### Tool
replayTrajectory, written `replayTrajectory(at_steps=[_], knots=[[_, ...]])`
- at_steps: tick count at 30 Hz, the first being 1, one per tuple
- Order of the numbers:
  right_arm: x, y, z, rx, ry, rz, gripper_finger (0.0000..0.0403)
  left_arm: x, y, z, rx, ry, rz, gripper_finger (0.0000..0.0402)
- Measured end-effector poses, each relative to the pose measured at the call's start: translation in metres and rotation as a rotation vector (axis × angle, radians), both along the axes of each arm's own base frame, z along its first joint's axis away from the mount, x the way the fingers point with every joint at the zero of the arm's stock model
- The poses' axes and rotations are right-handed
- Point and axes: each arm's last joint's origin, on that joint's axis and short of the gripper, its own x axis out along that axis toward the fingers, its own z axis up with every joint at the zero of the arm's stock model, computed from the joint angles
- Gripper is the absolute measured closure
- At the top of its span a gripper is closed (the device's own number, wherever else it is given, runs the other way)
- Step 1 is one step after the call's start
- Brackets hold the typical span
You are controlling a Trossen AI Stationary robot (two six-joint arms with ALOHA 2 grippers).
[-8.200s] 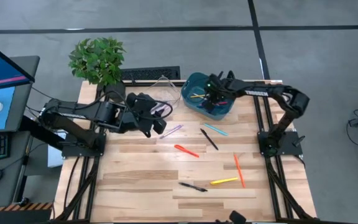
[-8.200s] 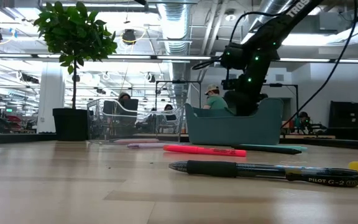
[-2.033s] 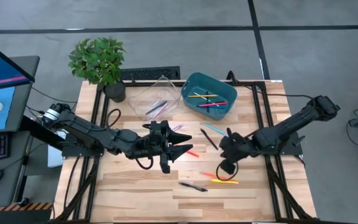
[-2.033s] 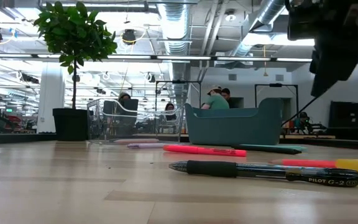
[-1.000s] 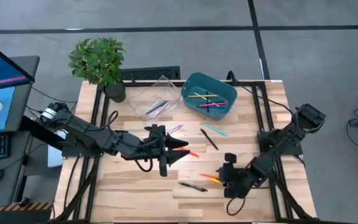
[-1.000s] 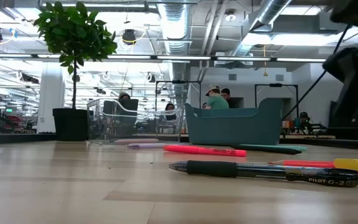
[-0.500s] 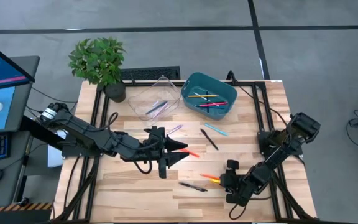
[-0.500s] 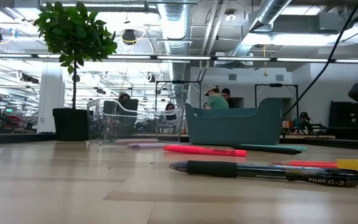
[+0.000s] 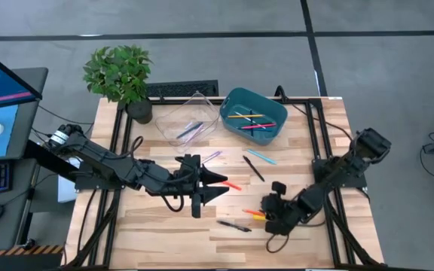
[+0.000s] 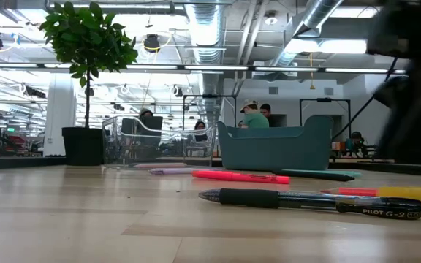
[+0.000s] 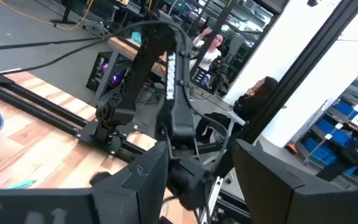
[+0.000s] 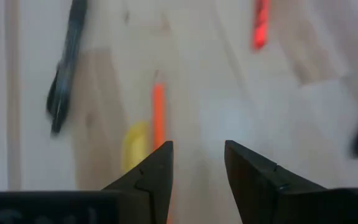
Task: Sort pens & pencils
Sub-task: Put the orange colored pencil into the blue bin
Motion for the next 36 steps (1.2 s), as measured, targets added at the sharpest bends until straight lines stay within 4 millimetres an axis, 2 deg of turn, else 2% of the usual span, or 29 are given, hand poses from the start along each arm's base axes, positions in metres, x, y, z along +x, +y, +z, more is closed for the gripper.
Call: replayTrajectory(at_steps=[4,7,9,12,17,24,36], knots=[[0.004,-0.012,0.021,0.047,-0.058,-0.031,0.0239,0.0,0.0,0.0,0.008,0.001,-0.001,0.0228],[-0.008,-0.009,0.035,0.062,-0.073,0.001,0.0239,0.0,-0.001,-0.001,0.009,0.006,-0.009,0.0228],[-0.019,-0.003,0.036,0.062,-0.058,0.014,0.0239,-0.001,-0.002,-0.002,0.015,0.019,-0.013,0.0228],[-0.032,0.01,0.029,0.036,-0.042,0.032,0.0239,-0.002,-0.004,-0.004,0.015,0.038,-0.017,0.0228],[-0.045,0.027,0.005,-0.022,-0.001,0.04,0.0239,-0.002,-0.004,-0.006,0.017,0.056,-0.009,0.0228],[-0.049,0.033,-0.016,-0.056,0.045,0.002,0.0239,-0.002,-0.003,-0.006,0.03,0.062,0.027,0.0228],[-0.045,0.029,-0.027,-0.088,0.095,-0.019,0.0239,-0.002,-0.002,-0.006,0.036,0.061,0.052,0.0228]])
